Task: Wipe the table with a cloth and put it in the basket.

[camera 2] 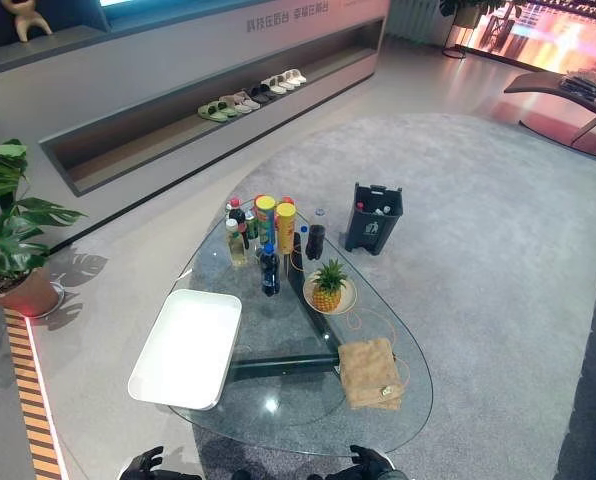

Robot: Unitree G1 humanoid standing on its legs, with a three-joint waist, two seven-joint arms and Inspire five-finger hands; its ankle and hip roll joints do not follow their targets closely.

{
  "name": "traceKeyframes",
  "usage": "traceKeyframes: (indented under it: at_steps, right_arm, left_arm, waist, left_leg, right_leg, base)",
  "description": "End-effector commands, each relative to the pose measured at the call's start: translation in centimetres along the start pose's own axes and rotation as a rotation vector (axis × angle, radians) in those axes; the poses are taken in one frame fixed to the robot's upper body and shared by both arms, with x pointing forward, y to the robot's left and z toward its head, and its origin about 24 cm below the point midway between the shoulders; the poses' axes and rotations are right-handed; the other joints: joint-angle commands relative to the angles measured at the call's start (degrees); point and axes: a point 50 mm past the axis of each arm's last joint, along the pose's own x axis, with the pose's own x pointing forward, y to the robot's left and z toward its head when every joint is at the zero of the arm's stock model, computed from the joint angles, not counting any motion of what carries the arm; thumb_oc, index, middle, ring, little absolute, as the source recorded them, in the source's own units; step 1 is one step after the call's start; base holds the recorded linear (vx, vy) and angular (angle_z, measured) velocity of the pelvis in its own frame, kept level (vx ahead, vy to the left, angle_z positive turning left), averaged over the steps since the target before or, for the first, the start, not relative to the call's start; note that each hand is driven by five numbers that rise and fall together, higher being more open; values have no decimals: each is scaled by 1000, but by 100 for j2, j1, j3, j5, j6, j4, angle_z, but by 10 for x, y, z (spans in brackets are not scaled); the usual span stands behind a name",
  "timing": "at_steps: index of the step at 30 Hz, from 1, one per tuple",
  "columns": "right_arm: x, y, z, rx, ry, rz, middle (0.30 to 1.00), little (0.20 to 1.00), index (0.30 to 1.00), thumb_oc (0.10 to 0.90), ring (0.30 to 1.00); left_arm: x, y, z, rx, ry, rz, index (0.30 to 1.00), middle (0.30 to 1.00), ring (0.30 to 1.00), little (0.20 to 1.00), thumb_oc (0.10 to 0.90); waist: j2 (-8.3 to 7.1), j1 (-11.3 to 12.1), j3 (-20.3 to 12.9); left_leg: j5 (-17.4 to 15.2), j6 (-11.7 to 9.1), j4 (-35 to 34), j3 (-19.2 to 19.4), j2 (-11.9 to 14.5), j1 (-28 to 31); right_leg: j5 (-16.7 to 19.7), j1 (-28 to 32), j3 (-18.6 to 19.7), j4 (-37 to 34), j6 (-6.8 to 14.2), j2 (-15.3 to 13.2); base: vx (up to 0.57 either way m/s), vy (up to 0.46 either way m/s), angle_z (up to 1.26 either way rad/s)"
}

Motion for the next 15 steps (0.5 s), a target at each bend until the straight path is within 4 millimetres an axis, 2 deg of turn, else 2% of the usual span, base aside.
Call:
traceKeyframes:
  at_steps: [1, 7, 12, 15]
  right_arm:
    - [-4, -23, 60, -71, -252, -109, 900, 900, 900, 800, 900]
    - [-39, -40, 122, -84, -566, -294, 900, 900, 900, 800, 900]
    - [-61, -59, 149, -83, -738, -477, 900, 900, 900, 800, 900]
    - [-75, -73, 166, -66, -833, -623, 900, 900, 900, 800, 900]
  left_arm:
    - [2, 4, 12, 63, -58, 15, 900, 900, 900, 900, 800]
    - [1, 7, 12, 36, -65, 34, 900, 900, 900, 900, 800]
    - [1, 6, 15, 22, -85, 39, 900, 900, 900, 900, 800]
    - [2, 5, 26, 16, -125, 42, 900, 900, 900, 900, 800]
  waist:
    - [-136, -39, 43]
    - [-149, -254, 190]
    - [-129, -327, 410]
    - [-113, -351, 688]
  left_leg:
    - [-337, 10, 376, 655, 96, -117]
    - [-372, 48, 538, 805, 153, -278]
    - [-429, 101, 772, 885, 148, -487]
    - [-470, 134, 1089, 912, 133, -788]
  right_leg:
    - [-39, -154, -117, 309, 181, -255]
    - [-62, -409, -8, 513, 179, -262]
    - [-140, -654, 46, 765, 140, -238]
    - [-248, -950, 57, 1135, 95, -225]
  base:
    - [0, 0, 0]
    - [0, 0, 0]
    - [-14, 27, -4]
    - [-70, 23, -2]
